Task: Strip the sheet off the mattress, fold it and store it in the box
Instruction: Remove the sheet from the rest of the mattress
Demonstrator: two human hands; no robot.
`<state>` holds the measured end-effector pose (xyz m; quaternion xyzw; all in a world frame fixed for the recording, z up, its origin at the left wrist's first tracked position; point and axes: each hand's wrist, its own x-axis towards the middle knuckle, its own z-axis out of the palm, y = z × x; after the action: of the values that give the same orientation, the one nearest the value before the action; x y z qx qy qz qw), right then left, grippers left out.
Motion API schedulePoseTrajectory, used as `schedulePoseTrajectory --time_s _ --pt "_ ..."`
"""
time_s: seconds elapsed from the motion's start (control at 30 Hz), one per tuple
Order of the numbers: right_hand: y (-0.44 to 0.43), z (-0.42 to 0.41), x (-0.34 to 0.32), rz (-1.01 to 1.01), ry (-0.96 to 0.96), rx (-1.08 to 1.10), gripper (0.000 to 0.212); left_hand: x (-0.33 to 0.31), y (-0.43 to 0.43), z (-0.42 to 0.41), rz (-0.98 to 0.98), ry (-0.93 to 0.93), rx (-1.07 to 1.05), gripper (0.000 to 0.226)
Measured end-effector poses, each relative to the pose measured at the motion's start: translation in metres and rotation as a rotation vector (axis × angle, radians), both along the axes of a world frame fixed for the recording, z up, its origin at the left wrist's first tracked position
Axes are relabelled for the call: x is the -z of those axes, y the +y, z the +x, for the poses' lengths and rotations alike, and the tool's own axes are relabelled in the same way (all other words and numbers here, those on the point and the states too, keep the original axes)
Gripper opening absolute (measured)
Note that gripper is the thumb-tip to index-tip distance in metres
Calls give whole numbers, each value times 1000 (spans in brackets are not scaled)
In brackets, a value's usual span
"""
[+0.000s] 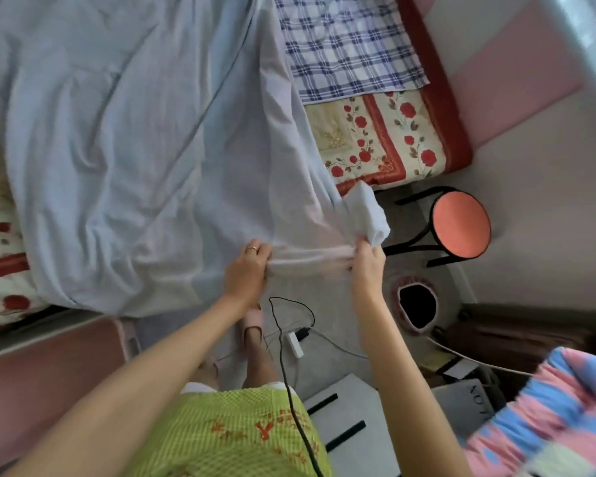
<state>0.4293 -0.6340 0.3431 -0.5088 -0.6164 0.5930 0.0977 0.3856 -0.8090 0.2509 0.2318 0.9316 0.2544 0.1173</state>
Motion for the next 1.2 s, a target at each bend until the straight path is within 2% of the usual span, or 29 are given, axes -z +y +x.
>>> schedulePoseTrajectory --time_s 0.1,0.17,0.23,0.3,0.5,0.53,0.63,0.7,0.83,0.9,1.0,1.03,1.1,1.2 --pt "29 5 6 -75 16 219 20 11 1 10 -130 -37 144 38" --pt "50 12 20 -246 -19 363 23 23 12 20 -225 -31 230 43" --pt "62 18 30 -359 37 422 30 30 19 28 -291 -73 287 46" --pt "73 21 34 -323 101 444 25 35 27 33 -333 -71 334 53" --pt "101 27 29 -22 88 397 8 42 38 44 -414 -75 398 54" --pt "102 27 26 1 101 378 3 40 39 46 -418 -114 422 49" --pt "109 35 26 71 118 323 17 45 49 57 -476 -250 442 38" --pt "114 41 28 115 115 287 19 46 55 64 -485 -310 509 35" --pt "142 56 58 224 -2 328 11 47 64 78 -524 -437 691 24" --pt "163 69 90 212 -172 458 22 49 63 79 -497 -414 628 20" --pt "174 85 134 71 -478 630 33 57 49 66 -393 -433 478 8" --pt "169 83 144 74 -569 606 37 62 42 58 -371 -444 446 8" --pt "144 65 156 135 -660 407 47 71 22 43 -343 -487 355 14" --pt "78 13 167 158 -605 64 51 85 -21 22 -292 -584 153 16"
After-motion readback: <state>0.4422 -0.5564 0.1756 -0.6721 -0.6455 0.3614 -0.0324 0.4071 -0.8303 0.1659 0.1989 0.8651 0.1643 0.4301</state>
